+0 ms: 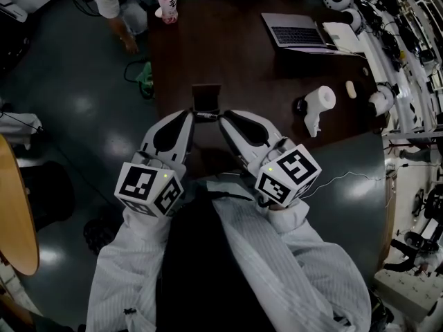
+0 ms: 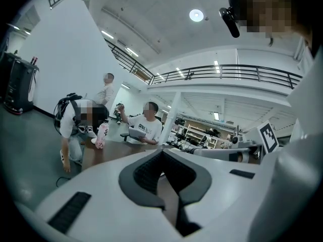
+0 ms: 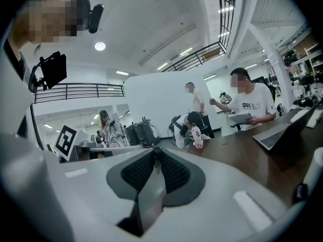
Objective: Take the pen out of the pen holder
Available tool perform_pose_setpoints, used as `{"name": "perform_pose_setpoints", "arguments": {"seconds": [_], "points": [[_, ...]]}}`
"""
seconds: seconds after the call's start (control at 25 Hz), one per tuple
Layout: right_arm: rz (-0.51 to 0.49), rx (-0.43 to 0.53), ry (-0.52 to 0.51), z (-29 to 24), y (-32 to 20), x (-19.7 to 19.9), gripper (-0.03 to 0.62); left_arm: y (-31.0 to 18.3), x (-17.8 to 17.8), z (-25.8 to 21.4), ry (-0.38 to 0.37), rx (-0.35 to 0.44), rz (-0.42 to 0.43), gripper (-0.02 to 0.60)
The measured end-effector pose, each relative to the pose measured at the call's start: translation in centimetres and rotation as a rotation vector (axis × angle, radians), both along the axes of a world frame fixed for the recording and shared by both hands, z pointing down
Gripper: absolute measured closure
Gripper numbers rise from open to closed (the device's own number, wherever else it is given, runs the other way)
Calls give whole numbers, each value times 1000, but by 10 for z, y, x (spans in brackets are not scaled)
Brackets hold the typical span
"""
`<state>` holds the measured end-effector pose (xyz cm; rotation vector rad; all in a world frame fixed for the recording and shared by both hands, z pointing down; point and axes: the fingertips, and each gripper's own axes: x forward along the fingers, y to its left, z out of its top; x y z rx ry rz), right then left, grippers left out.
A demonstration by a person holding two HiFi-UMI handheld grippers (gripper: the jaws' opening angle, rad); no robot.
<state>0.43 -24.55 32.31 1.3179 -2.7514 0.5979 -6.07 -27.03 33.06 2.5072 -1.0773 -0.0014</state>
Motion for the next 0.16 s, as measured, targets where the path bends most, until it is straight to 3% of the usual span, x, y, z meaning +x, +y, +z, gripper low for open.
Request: {"name": "perform_pose_setpoints", "arguments": {"seconds": [0.16], "points": [[-2, 1, -1, -1, 0, -1, 546, 0, -1, -1, -2, -1, 0, 577]]}}
